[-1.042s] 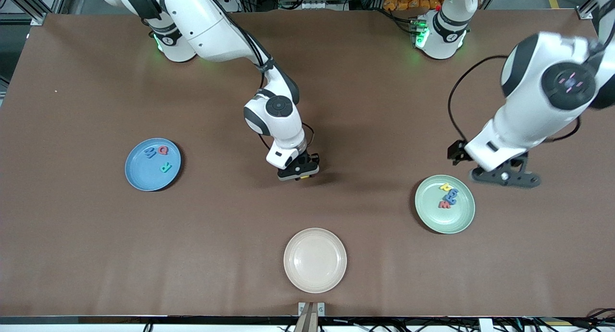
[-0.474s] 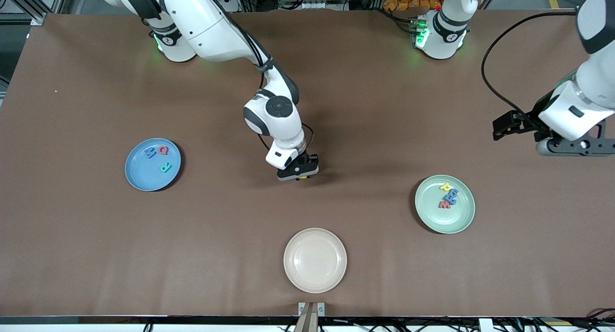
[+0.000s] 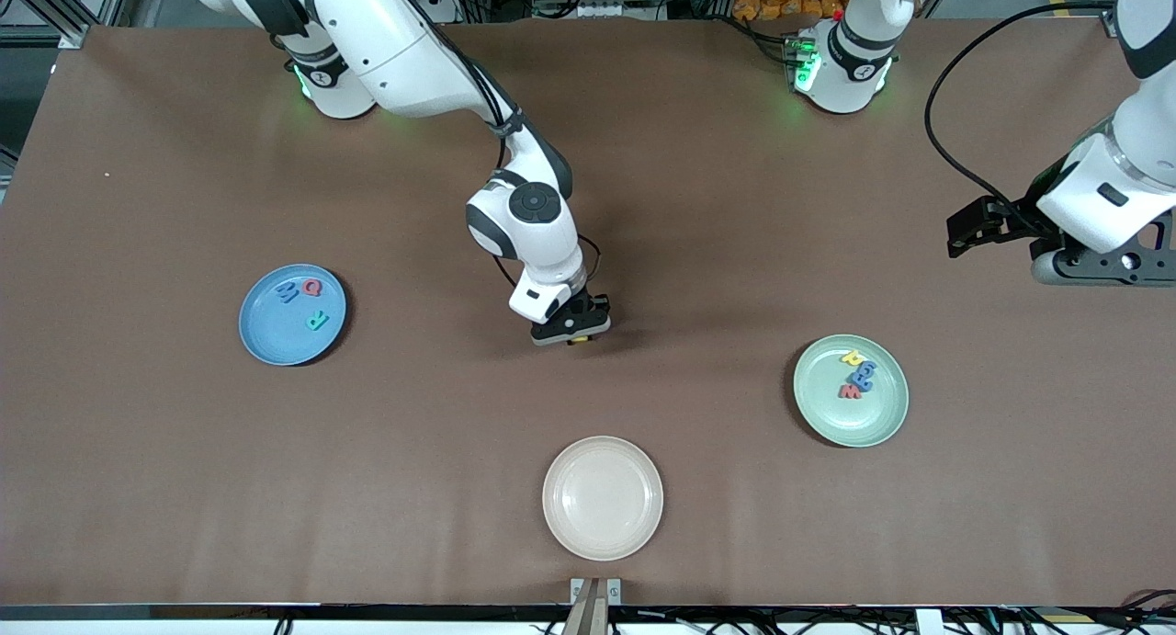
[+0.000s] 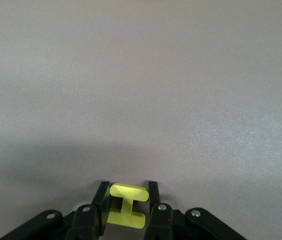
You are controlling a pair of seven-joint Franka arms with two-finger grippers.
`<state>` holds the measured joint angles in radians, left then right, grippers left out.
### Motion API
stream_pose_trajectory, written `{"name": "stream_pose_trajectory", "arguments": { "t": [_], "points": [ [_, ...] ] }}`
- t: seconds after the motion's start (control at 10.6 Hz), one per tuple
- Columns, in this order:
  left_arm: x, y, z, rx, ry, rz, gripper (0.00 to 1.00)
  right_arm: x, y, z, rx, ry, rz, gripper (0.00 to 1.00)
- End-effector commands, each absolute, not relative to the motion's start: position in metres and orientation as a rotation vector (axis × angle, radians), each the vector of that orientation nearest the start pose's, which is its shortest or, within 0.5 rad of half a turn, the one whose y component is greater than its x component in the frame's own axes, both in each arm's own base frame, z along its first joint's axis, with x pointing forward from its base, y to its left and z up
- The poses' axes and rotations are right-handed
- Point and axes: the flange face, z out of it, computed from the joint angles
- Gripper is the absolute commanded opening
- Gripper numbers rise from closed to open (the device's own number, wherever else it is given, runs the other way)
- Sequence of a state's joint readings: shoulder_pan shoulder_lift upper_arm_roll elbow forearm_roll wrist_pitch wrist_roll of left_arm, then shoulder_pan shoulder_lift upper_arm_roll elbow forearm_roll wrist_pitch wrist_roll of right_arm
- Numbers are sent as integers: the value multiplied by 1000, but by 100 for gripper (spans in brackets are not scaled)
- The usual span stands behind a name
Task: Sort uppercase to blue plate, lowercase to green plate
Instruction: 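Grasp the yellow H with the right gripper while the left gripper retracts, then carry the yellow H to the blue plate and release it with the right gripper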
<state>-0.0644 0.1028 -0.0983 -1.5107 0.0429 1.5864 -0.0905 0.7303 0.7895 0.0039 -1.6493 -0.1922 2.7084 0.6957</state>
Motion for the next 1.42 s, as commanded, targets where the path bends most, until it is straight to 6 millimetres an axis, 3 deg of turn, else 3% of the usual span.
{"name": "stream_pose_trajectory", "arguments": {
  "t": [0.0,0.38,0.76,1.04,1.33],
  "points": [
    [571,-88,606,-3056,123,58,100,523,477,176,-3032,-326,-385,34],
    [571,-86,608,-3055,134,54,100,546,448,195,-3083,-427,-337,33],
    [572,-86,606,-3058,137,60,100,584,383,222,-3137,-557,-207,32],
    [572,-87,606,-3061,140,60,100,614,297,234,-3134,-693,-114,32],
    [570,-95,606,-3060,147,59,100,642,175,258,-3177,-802,51,33]
  ]
}}
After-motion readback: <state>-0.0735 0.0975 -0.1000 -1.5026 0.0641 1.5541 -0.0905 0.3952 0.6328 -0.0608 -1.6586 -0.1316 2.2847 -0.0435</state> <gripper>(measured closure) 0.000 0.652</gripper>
